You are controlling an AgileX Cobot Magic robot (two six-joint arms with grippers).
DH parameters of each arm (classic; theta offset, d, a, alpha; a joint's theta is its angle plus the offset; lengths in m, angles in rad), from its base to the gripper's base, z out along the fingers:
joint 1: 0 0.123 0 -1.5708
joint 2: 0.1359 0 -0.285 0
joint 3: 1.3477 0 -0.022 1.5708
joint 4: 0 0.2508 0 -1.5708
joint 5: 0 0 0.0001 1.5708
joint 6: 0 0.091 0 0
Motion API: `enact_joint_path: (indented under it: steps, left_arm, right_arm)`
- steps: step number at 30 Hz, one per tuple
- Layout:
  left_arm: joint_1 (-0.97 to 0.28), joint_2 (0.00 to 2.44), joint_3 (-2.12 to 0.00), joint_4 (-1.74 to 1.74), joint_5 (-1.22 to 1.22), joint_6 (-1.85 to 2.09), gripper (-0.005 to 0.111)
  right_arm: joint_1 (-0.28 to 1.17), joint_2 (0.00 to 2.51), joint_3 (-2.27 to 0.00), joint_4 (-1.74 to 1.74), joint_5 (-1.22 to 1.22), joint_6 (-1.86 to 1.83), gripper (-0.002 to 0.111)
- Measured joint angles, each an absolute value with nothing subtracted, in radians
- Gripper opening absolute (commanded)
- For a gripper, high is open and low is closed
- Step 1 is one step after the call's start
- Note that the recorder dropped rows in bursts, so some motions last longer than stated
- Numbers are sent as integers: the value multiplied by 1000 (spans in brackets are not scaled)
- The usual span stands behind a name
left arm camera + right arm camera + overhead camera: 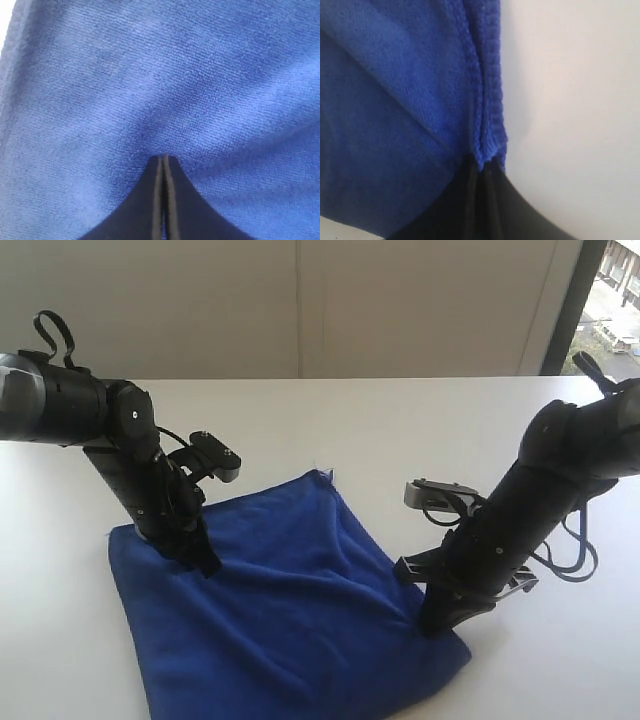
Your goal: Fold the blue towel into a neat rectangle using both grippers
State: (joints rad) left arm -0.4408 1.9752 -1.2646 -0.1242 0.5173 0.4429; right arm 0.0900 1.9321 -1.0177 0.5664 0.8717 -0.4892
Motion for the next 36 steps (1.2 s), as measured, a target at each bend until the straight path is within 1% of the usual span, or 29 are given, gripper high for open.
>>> enact_joint_path:
  steps: [2, 4, 11, 13, 15, 24, 30, 36]
  left_arm:
    - [-441, 1975, -1265, -124, 517, 443, 0]
    - [-441, 1975, -1265, -124, 517, 443, 0]
    - [-441, 1983, -1288, -124, 543, 443, 0]
    - [-441, 1983, -1288, -122, 545, 443, 0]
    - [-441, 1983, -1288, -122, 545, 443, 0]
    - [-441, 1983, -1288, -122, 545, 443, 0]
    - [-441, 1983, -1288, -122, 545, 443, 0]
    - [-441, 1983, -1288, -122, 545, 443, 0]
  right_arm:
    - [90, 1931, -1018, 566, 872, -492, 0]
    - [90, 1930, -1018, 580, 869, -514, 4]
    - [90, 1923, -1016, 730, 843, -709, 34]
    - [90, 1921, -1016, 761, 843, -733, 41]
    - [90, 1920, -1016, 778, 833, -746, 46]
    - [90, 1920, -1016, 821, 758, -780, 46]
    - [90, 1920, -1016, 946, 799, -887, 46]
    - [90, 1920, -1016, 910, 824, -888, 46]
